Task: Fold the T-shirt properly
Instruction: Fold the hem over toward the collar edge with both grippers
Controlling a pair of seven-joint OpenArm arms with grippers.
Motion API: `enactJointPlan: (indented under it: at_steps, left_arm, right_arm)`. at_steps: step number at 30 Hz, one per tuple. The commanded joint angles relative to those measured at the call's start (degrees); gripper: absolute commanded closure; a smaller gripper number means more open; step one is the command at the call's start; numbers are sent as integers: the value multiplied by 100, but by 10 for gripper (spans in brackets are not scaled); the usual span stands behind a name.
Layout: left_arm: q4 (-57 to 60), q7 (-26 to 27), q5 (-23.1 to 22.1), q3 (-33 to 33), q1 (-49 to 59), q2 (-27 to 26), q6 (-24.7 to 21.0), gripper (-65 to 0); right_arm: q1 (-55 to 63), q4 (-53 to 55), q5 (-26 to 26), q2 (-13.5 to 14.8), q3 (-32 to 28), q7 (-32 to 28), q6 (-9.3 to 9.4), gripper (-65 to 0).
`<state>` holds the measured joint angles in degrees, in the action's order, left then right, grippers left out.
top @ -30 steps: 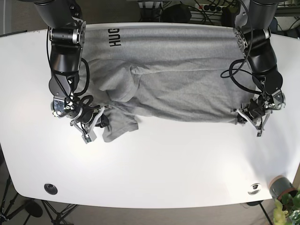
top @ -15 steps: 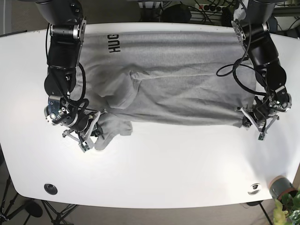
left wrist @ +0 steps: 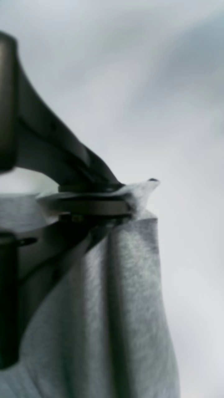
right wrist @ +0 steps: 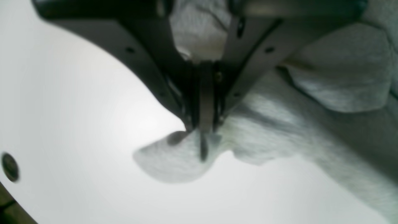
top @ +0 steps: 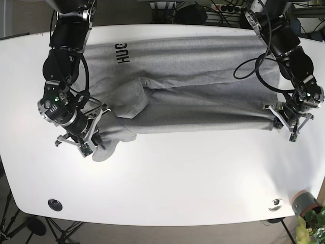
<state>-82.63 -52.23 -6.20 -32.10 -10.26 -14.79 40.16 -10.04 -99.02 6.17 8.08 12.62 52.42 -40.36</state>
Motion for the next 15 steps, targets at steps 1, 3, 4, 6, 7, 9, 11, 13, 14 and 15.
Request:
enactJointPlan:
  at_steps: [1, 3, 4, 6, 7, 9, 11, 13, 14, 15]
  left_arm:
    - [-330, 67, 0, -21, 20, -38, -16, 0]
    - [-594, 58, 0, -21, 195, 15, -16, 0]
    - [-735, -12, 0, -21, 310, 15, -16, 0]
    - [-1007, -259, 0, -21, 486, 15, -16, 0]
    - [-1183, -426, 0, -21, 573, 41, -16, 0]
    - [-1438, -672, 0, -30, 661, 208, -16, 0]
    - [-1763, -874, 9, -56, 828, 323, -16, 0]
    - [-2027, -971, 9, -188, 1083, 367, -16, 0]
    - [-2177, -1023, 9, -241, 1215, 375, -16, 0]
    - [-2238, -1050, 9, -258, 1294, 384, -16, 0]
  right_arm:
    - [-29, -405, -24, -38, 158, -51, 36, 0]
    - [182, -696, -15, -74, 272, 89, 36, 0]
    - [261, -854, 2, -74, 298, 186, 36, 0]
    - [411, -1091, 2, -82, 333, 371, 36, 0]
    - [534, -1232, 2, -91, 369, 441, 36, 0]
    - [683, -1381, 2, -205, 421, 459, 36, 0]
    - [877, -1575, 2, -364, 641, 468, 36, 0]
    - [1079, -1671, 2, -513, 826, 468, 36, 0]
    - [1185, -1671, 2, -619, 922, 468, 36, 0]
    - [1246, -1671, 2, -654, 993, 468, 36, 0]
